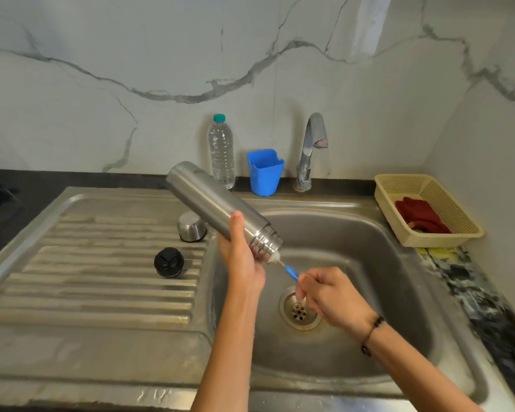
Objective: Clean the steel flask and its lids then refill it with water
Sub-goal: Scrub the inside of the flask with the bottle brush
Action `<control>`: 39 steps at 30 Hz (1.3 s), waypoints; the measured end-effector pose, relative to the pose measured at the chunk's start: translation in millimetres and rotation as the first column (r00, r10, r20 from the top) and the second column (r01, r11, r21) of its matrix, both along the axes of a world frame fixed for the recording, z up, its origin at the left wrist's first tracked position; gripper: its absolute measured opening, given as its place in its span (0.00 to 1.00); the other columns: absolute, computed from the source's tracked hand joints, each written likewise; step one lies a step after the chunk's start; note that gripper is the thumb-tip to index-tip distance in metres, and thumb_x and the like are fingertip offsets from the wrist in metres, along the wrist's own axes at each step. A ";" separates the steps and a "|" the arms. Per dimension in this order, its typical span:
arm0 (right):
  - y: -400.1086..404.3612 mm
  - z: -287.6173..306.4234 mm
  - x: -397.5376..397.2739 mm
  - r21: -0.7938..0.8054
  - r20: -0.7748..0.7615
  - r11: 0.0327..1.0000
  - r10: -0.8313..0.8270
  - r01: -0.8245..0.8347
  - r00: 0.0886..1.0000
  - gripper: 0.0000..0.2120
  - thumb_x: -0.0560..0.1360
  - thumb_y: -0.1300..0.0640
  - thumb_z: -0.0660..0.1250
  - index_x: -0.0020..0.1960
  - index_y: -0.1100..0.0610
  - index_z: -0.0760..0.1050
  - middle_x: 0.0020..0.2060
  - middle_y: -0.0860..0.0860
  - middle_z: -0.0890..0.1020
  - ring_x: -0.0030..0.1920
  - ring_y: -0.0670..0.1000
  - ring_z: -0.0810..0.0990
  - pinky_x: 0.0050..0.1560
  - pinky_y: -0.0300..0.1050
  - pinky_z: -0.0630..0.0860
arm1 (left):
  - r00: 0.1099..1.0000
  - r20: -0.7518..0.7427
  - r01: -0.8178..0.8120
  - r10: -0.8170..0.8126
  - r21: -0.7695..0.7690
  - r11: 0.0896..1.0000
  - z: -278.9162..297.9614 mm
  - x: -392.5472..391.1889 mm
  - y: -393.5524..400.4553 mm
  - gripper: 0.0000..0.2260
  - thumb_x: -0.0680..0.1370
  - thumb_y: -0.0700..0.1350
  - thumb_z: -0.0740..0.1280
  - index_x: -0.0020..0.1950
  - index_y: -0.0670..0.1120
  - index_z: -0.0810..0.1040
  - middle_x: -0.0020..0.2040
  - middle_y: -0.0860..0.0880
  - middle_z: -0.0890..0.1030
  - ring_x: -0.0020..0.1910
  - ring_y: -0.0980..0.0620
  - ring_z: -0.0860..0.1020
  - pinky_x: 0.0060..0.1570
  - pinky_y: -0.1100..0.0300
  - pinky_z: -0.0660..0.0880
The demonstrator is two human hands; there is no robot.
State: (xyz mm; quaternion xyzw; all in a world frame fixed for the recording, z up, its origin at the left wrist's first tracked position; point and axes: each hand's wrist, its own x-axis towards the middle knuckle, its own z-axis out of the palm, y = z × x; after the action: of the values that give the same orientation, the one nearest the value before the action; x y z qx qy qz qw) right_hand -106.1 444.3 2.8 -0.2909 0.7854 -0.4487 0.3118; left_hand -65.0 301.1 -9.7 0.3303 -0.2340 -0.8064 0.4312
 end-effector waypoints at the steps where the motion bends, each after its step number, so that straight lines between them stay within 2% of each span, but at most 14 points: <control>1: -5.2 -0.8 1.6 -0.014 -0.097 1.000 -0.028 0.027 0.995 0.18 0.77 0.61 0.60 0.28 0.55 0.73 0.18 0.48 0.70 0.18 0.43 0.65 0.22 0.34 0.62 | 1.000 0.019 0.022 -0.021 -0.015 1.000 0.6 -2.3 4.0 0.17 0.77 0.49 0.67 0.64 0.45 0.72 0.49 0.46 0.81 0.41 0.52 0.82 0.38 0.55 0.79; 5: 6.1 -14.9 0.1 0.010 -0.557 1.000 0.003 0.003 0.830 0.18 0.73 0.45 0.55 0.27 0.51 0.64 0.20 0.48 0.66 0.27 0.53 0.67 0.32 0.47 0.64 | 0.999 0.051 -0.013 0.016 -0.057 0.998 2.4 -1.6 -2.4 0.20 0.77 0.48 0.68 0.67 0.45 0.71 0.49 0.47 0.81 0.44 0.50 0.81 0.36 0.57 0.78; 12: 42.4 -34.7 -3.3 0.086 -0.844 0.993 0.030 0.080 0.535 0.15 0.73 0.46 0.55 0.34 0.53 0.71 0.20 0.49 0.72 0.19 0.58 0.71 0.16 0.43 0.63 | 0.991 0.117 -0.074 0.071 0.025 0.997 -11.0 7.1 -9.4 0.24 0.75 0.50 0.71 0.68 0.46 0.69 0.57 0.43 0.80 0.53 0.44 0.81 0.54 0.44 0.78; 15: 45.1 -28.2 -2.9 0.060 -0.943 0.997 0.040 0.049 0.331 0.16 0.75 0.52 0.56 0.31 0.56 0.70 0.21 0.49 0.70 0.18 0.56 0.70 0.15 0.40 0.59 | 0.988 0.116 -0.111 0.099 0.095 0.989 -9.7 7.7 -8.6 0.18 0.76 0.51 0.70 0.60 0.43 0.73 0.45 0.46 0.80 0.38 0.51 0.82 0.38 0.54 0.81; 18: 49.7 -24.2 -9.2 0.114 -0.957 0.994 0.110 -0.002 0.270 0.14 0.76 0.54 0.58 0.31 0.55 0.69 0.22 0.49 0.70 0.19 0.54 0.69 0.16 0.41 0.60 | 0.984 0.157 -0.103 0.086 0.100 0.990 -7.1 6.9 -7.8 0.13 0.76 0.52 0.69 0.49 0.44 0.72 0.35 0.49 0.73 0.25 0.55 0.75 0.25 0.61 0.74; 19: 48.9 -24.0 -9.7 0.146 -0.934 0.989 0.142 -0.011 0.329 0.13 0.75 0.54 0.58 0.32 0.53 0.68 0.21 0.49 0.70 0.19 0.55 0.70 0.17 0.41 0.61 | 0.983 0.162 -0.104 0.087 0.095 0.990 -5.0 7.1 -6.5 0.13 0.76 0.51 0.69 0.50 0.44 0.72 0.36 0.49 0.74 0.27 0.55 0.76 0.26 0.61 0.74; 21: 40.8 -17.8 -13.6 0.149 -0.708 0.989 0.119 -0.017 0.696 0.14 0.76 0.55 0.60 0.31 0.52 0.68 0.19 0.49 0.69 0.19 0.51 0.69 0.21 0.38 0.62 | 0.980 0.168 -0.119 0.105 0.076 0.990 -2.1 8.5 -7.1 0.13 0.76 0.50 0.69 0.53 0.43 0.72 0.39 0.49 0.75 0.30 0.55 0.77 0.28 0.61 0.75; 23: 36.3 -3.2 -19.5 0.069 0.040 0.996 0.048 -0.050 0.998 0.18 0.78 0.59 0.60 0.29 0.53 0.70 0.19 0.47 0.64 0.18 0.46 0.59 0.20 0.35 0.55 | 0.984 0.144 -0.109 0.101 0.052 0.993 2.8 9.7 -9.5 0.11 0.77 0.51 0.68 0.51 0.44 0.73 0.37 0.50 0.75 0.27 0.56 0.76 0.25 0.63 0.74; 24: 36.5 2.0 -23.0 0.055 0.368 0.998 0.016 -0.039 0.930 0.18 0.78 0.58 0.59 0.30 0.54 0.71 0.21 0.48 0.60 0.19 0.45 0.55 0.20 0.33 0.51 | 0.990 0.111 -0.096 0.090 0.048 0.994 5.2 10.2 -10.7 0.10 0.77 0.51 0.67 0.50 0.45 0.74 0.37 0.50 0.76 0.27 0.57 0.77 0.25 0.63 0.74; 26: 40.7 3.1 -27.7 0.075 0.460 0.991 0.066 -0.113 0.885 0.17 0.77 0.55 0.57 0.30 0.55 0.72 0.23 0.47 0.56 0.20 0.43 0.51 0.21 0.30 0.46 | 0.997 0.031 -0.076 0.075 0.062 0.995 10.3 10.3 -10.6 0.11 0.77 0.51 0.68 0.54 0.46 0.76 0.42 0.50 0.80 0.34 0.56 0.82 0.30 0.62 0.78; 30: 47.9 3.3 -34.2 0.131 -0.116 0.965 0.241 -0.226 0.964 0.18 0.79 0.58 0.57 0.30 0.53 0.68 0.19 0.46 0.62 0.18 0.44 0.58 0.19 0.36 0.54 | 0.995 0.027 -0.093 0.093 0.018 0.995 11.0 8.7 -8.5 0.10 0.77 0.49 0.68 0.55 0.48 0.76 0.47 0.49 0.81 0.42 0.53 0.82 0.38 0.57 0.79; 33: 58.9 9.3 -38.1 0.253 -0.864 0.966 0.250 -0.053 0.437 0.11 0.76 0.53 0.55 0.36 0.52 0.68 0.21 0.49 0.70 0.18 0.52 0.69 0.20 0.40 0.58 | 0.983 0.060 -0.174 0.172 0.035 0.984 9.6 10.4 -13.8 0.12 0.77 0.49 0.69 0.56 0.46 0.72 0.44 0.49 0.78 0.37 0.55 0.80 0.37 0.59 0.79; 35: 67.8 8.1 -40.0 0.249 -0.927 0.965 0.260 -0.078 0.271 0.17 0.78 0.52 0.52 0.35 0.55 0.71 0.23 0.50 0.71 0.18 0.53 0.69 0.21 0.39 0.54 | 0.977 0.057 -0.206 0.204 0.043 0.978 8.8 12.4 -21.2 0.15 0.76 0.50 0.69 0.57 0.44 0.71 0.41 0.50 0.77 0.32 0.56 0.78 0.34 0.60 0.78; 39: 59.7 5.2 -43.7 0.151 -0.967 0.988 0.156 -0.040 0.201 0.23 0.81 0.53 0.49 0.33 0.56 0.73 0.24 0.49 0.72 0.19 0.52 0.70 0.22 0.38 0.53 | 0.982 -0.018 -0.186 0.186 0.023 0.982 14.4 12.7 -24.9 0.18 0.76 0.51 0.70 0.62 0.43 0.74 0.51 0.47 0.80 0.46 0.50 0.82 0.54 0.50 0.79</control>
State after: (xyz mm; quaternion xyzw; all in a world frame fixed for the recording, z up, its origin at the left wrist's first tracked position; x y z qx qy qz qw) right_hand -149.8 504.0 8.0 -0.5426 0.8058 -0.1084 -0.2108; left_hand -52.3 276.2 4.7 0.3470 -0.1890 -0.7684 0.5034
